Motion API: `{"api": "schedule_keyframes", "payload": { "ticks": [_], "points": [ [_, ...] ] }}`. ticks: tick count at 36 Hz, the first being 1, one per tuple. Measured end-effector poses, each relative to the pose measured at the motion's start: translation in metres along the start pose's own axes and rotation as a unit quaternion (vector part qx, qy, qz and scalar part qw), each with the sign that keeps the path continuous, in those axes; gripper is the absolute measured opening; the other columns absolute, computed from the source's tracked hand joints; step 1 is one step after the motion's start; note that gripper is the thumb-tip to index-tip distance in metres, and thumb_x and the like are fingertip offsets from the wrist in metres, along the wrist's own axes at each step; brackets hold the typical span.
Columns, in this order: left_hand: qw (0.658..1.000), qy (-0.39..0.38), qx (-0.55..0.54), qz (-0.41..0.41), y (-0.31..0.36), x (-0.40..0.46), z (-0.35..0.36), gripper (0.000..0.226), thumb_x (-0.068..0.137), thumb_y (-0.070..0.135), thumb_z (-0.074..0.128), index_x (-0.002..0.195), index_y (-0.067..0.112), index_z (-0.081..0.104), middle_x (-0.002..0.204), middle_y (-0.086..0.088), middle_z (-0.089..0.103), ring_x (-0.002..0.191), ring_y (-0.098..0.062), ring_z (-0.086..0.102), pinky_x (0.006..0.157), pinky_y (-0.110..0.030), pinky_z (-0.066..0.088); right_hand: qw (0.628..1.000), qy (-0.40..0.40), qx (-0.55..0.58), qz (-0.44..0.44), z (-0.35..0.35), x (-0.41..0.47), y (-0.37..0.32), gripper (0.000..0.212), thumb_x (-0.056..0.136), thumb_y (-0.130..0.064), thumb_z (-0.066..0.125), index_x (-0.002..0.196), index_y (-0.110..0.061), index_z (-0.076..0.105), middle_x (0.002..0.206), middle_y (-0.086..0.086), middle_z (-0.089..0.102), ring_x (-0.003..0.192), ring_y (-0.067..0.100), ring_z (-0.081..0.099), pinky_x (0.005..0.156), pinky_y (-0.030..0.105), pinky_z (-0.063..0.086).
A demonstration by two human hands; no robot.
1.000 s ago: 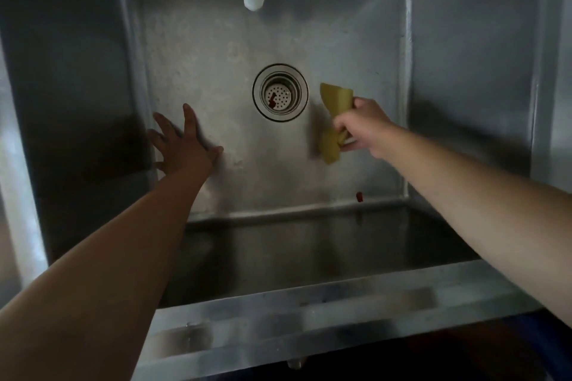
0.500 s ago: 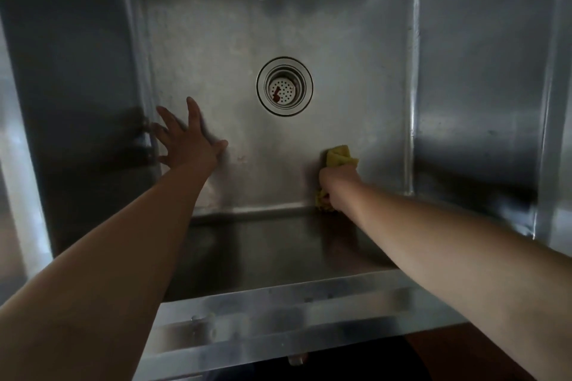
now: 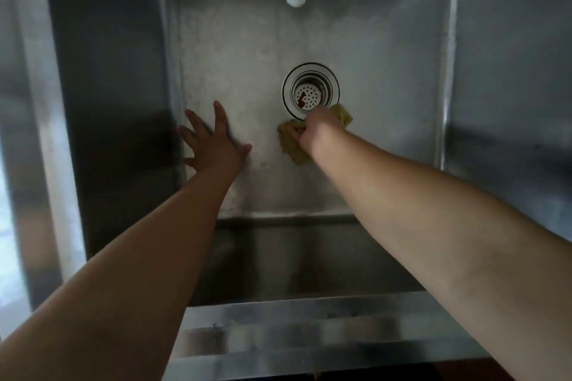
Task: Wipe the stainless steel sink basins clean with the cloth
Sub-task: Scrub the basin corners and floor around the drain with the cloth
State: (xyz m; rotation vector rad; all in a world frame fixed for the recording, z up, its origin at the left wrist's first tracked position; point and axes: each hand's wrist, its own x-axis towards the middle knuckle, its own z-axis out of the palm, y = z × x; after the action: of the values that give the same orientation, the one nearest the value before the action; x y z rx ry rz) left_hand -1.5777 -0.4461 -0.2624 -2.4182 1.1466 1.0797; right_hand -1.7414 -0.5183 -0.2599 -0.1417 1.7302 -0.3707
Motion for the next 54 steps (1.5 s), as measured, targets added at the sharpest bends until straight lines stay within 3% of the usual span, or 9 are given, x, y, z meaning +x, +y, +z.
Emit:
{"api": "schedule_keyframes", "payload": {
  "ticks": [4,8,13,18,24,34,37,48,54],
  "points": [
    [1.000,0.003,0.000,-0.003,0.000,-0.001,-0.001,0.104,0.087,0.049,0.068,0.154,0.044,-0.012,0.161,-0.009,-0.029,0.148,-0.041,-0.017,0.108,-0.072,0.025,0.984,0.046,0.172,0.012,0.008,0.007,-0.038,0.026,0.102,-0.008,0.042,0.124,0.001,0.053,0.102,0.024,0.065,0.071,0.034,0.072,0.060,0.041,0.062],
    [1.000,0.004,-0.004,-0.007,0.000,0.000,0.001,0.104,0.087,0.049,0.069,0.154,0.044,-0.011,0.160,-0.009,-0.029,0.149,-0.040,-0.017,0.108,-0.072,0.026,0.991,0.065,-0.050,-0.104,-0.008,0.000,-0.054,0.032,0.089,-0.005,0.050,0.120,-0.010,0.056,0.099,0.013,0.065,0.078,0.030,0.070,0.060,0.042,0.062],
    [1.000,-0.010,-0.010,-0.008,-0.001,-0.002,-0.003,0.104,0.087,0.048,0.069,0.154,0.045,-0.011,0.160,-0.008,-0.030,0.148,-0.041,-0.019,0.108,-0.073,0.025,0.892,0.028,-0.343,-0.293,-0.031,-0.012,-0.038,0.018,0.079,-0.009,0.058,0.089,-0.023,0.053,0.087,0.003,0.058,0.085,0.027,0.060,0.066,0.037,0.044],
    [0.999,-0.050,0.006,0.020,-0.006,0.000,-0.018,0.082,0.098,0.039,0.054,0.155,0.041,-0.005,0.161,-0.015,-0.027,0.148,-0.045,-0.014,0.112,-0.069,0.020,0.766,0.012,-0.498,-0.406,-0.015,-0.020,-0.014,0.031,0.081,-0.012,0.056,0.111,-0.021,0.059,0.115,0.012,0.061,0.102,0.035,0.059,0.074,0.033,0.043],
    [0.993,-0.060,0.023,0.095,-0.032,-0.007,-0.061,0.056,0.096,0.013,0.046,0.151,0.018,0.033,0.152,-0.022,0.033,0.139,-0.039,0.036,0.114,-0.041,0.033,0.573,-0.114,-0.725,-0.365,0.024,-0.022,0.046,0.062,0.084,-0.023,0.058,0.143,-0.034,0.043,0.137,0.006,0.055,0.119,0.034,0.056,0.096,0.045,0.047],
    [0.986,-0.035,-0.031,0.161,-0.059,-0.082,-0.098,0.053,0.097,0.010,0.051,0.148,0.020,0.043,0.155,-0.007,0.038,0.141,-0.027,0.038,0.115,-0.027,0.027,0.242,-0.280,-0.847,-0.382,-0.003,-0.032,0.076,0.029,0.092,-0.038,0.053,0.111,-0.026,0.071,0.131,0.000,0.059,0.130,0.027,0.043,0.110,0.046,0.024],
    [0.978,-0.003,-0.027,0.206,-0.067,-0.109,-0.103,0.055,0.093,0.008,0.053,0.146,0.023,0.048,0.154,-0.003,0.041,0.142,-0.022,0.036,0.113,-0.022,0.024,0.255,-0.231,-0.868,-0.357,-0.019,-0.025,0.053,0.035,0.098,-0.034,0.046,0.121,-0.018,0.067,0.136,0.003,0.057,0.136,0.028,0.038,0.115,0.048,0.020],
    [0.954,0.088,-0.071,0.279,-0.082,-0.161,-0.112,0.054,0.088,-0.004,0.046,0.134,0.019,0.061,0.144,0.000,0.054,0.134,-0.023,0.045,0.107,-0.033,0.040,0.644,-0.025,-0.635,-0.426,0.006,-0.040,-0.009,0.024,0.089,-0.016,0.061,0.109,-0.015,0.074,0.113,0.016,0.055,0.113,0.038,0.050,0.088,0.037,0.044],
    [0.964,0.081,-0.119,0.224,-0.091,-0.166,-0.108,0.053,0.092,-0.005,0.045,0.138,0.018,0.056,0.143,-0.003,0.052,0.127,-0.025,0.052,0.106,-0.030,0.043,0.578,-0.162,-0.637,-0.484,0.066,-0.065,0.061,0.045,0.086,-0.016,0.060,0.130,-0.017,0.063,0.134,0.017,0.056,0.122,0.042,0.050,0.103,0.041,0.040]
  ]
}}
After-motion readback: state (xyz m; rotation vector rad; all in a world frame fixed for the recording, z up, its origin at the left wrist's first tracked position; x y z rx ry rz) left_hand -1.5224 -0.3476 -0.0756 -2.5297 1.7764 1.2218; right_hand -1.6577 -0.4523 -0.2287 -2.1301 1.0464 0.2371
